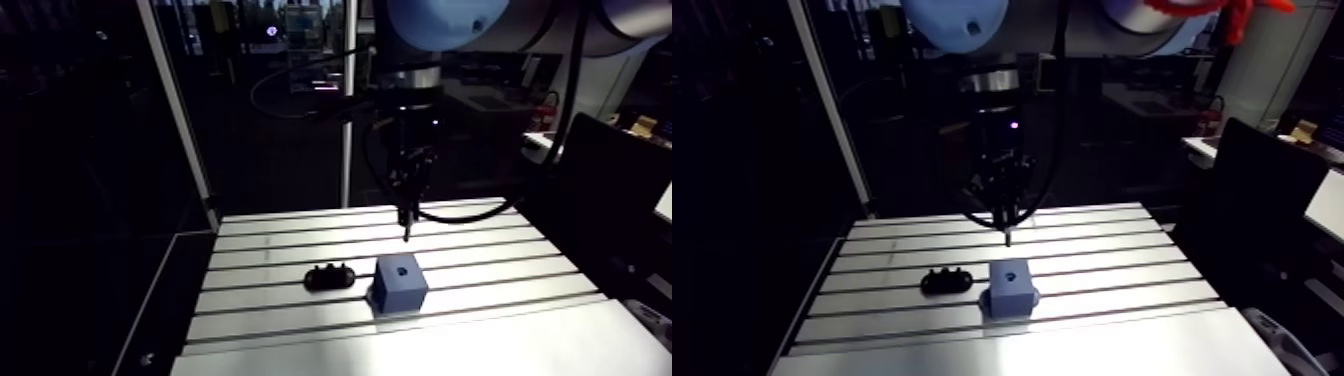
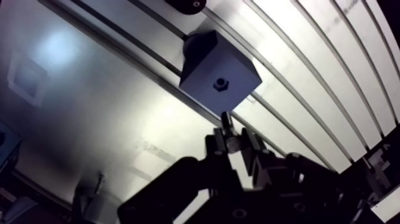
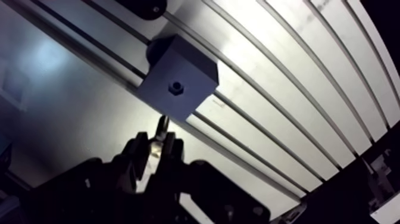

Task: Pick up the M10 bolt and insert it into the hex recess until seated.

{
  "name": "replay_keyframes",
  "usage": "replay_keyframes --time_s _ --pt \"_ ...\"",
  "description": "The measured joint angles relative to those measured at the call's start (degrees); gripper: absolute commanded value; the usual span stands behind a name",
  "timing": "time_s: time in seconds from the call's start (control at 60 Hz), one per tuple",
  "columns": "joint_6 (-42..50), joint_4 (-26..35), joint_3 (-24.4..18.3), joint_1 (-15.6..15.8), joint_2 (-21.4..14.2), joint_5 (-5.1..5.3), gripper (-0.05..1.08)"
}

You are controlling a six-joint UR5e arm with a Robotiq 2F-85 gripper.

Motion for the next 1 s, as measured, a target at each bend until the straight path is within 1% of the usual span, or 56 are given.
replay_keyframes --time_s 0.4,1.0 --pt "0.5 -6.0 3.5 0.2 0.0 0.17 0.81" --pt "0.8 -8.9 5.3 0.2 0.8 0.18 0.81"
